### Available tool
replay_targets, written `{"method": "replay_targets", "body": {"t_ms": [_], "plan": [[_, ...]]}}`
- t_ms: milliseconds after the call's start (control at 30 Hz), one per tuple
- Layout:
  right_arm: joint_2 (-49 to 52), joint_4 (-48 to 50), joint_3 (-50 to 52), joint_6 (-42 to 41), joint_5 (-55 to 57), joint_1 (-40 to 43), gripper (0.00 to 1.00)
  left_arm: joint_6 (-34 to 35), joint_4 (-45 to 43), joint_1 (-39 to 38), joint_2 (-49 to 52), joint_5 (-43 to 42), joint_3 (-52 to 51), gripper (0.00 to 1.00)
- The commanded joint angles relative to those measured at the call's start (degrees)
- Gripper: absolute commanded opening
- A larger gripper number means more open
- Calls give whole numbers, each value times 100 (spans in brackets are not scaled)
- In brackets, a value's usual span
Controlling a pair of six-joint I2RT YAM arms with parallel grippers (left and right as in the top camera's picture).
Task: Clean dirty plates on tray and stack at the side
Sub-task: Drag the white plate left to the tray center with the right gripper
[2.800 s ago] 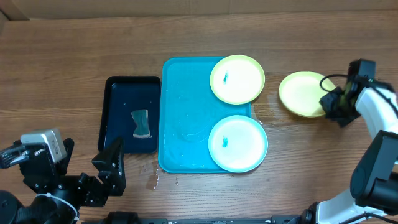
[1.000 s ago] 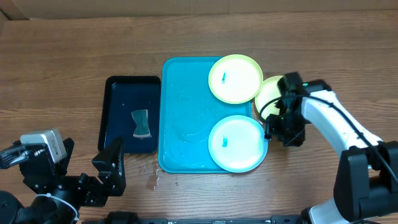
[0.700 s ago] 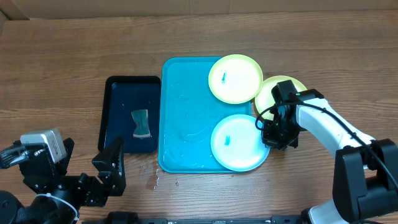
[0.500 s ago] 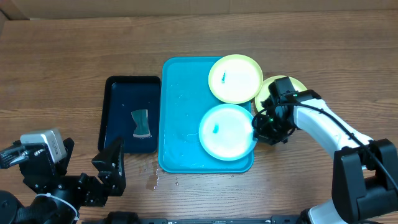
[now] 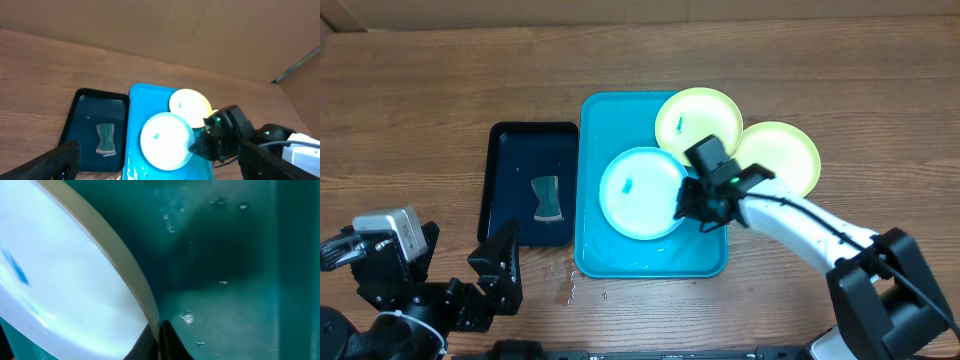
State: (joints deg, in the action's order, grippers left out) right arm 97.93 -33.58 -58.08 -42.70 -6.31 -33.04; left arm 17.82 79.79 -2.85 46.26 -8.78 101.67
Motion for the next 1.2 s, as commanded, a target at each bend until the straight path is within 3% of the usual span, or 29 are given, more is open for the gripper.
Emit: {"method": "replay_targets", "body": {"t_ms": [0, 33, 67, 167, 200, 300, 533, 633, 733, 967, 1100, 1167], "plan": [[-9, 208, 13, -402, 564, -175, 4, -111, -2, 35, 11, 37, 7, 100], [-9, 240, 13, -402, 564, -195, 5, -111, -2, 35, 11, 37, 7, 100], [-9, 247, 13, -402, 562, -201, 14, -111, -2, 35, 11, 37, 7, 100], [-9, 245, 13, -404, 560, -201, 24, -111, -2, 35, 11, 37, 7, 100], [-9, 247, 13, -404, 560, -199, 36, -111, -2, 35, 11, 37, 7, 99], [-9, 251, 13, -404, 566, -199, 48, -111, -2, 35, 11, 37, 7, 100], [98, 505, 13, -420, 586, -199, 46, -109, -101, 35, 11, 37, 7, 100], [234, 636, 13, -581, 625, -199, 41, -109, -164, 35, 11, 35, 7, 100], [341, 686, 13, -710, 608, -199, 27, -105, -199, 35, 17, -26, 7, 100], [341, 702, 13, -708, 577, -199, 15, -107, 297, 35, 17, 160, -525, 100], [341, 699, 13, -708, 575, -199, 14, -107, 284, 35, 20, 173, -1276, 83], [341, 699, 13, -706, 575, -199, 16, -107, 181, 35, 63, 181, -1753, 79]]}}
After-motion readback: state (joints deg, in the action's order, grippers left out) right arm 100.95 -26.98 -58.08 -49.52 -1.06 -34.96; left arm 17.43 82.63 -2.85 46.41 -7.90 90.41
